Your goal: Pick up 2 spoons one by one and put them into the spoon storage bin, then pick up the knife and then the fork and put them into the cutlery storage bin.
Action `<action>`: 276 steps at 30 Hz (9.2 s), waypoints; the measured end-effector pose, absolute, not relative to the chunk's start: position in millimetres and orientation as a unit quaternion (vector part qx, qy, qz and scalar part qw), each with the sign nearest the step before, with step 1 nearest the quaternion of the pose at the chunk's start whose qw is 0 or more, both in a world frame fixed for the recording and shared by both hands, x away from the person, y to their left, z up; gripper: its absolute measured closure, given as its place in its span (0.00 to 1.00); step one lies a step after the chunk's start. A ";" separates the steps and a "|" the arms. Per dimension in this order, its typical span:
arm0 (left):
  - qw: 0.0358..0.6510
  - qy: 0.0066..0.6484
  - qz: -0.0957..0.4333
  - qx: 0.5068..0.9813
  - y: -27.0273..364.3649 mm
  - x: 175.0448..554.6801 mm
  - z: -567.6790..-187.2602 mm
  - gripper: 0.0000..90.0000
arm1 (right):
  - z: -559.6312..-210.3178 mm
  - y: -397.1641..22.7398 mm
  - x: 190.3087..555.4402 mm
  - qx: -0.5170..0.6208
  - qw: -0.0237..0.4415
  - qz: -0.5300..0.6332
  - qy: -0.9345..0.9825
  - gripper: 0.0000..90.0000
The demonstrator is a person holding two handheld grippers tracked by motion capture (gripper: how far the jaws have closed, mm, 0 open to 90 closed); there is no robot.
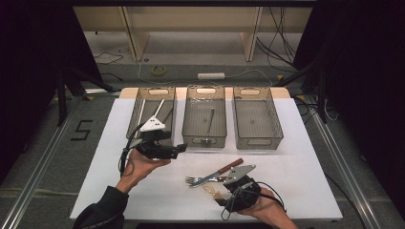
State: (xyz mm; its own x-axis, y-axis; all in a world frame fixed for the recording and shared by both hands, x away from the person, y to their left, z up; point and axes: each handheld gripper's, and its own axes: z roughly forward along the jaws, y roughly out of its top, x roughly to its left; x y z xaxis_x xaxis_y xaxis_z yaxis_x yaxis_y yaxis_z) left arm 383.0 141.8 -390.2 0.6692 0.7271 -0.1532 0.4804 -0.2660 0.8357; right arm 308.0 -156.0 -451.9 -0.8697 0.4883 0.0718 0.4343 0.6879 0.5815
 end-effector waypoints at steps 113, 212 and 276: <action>0.522 0.398 0.193 0.729 175.2 318.2 -415.8 0.21 | -359.4 -135.8 445.6 0.328 0.112 0.402 0.847 0.87; 0.540 0.389 0.203 0.718 175.8 315.4 -412.5 0.20 | -429.9 -171.2 412.4 0.325 0.080 0.393 0.856 0.36; 0.538 0.385 0.209 0.720 175.9 312.2 -412.0 0.19 | -466.5 -195.9 372.2 0.342 0.026 0.225 0.912 1.00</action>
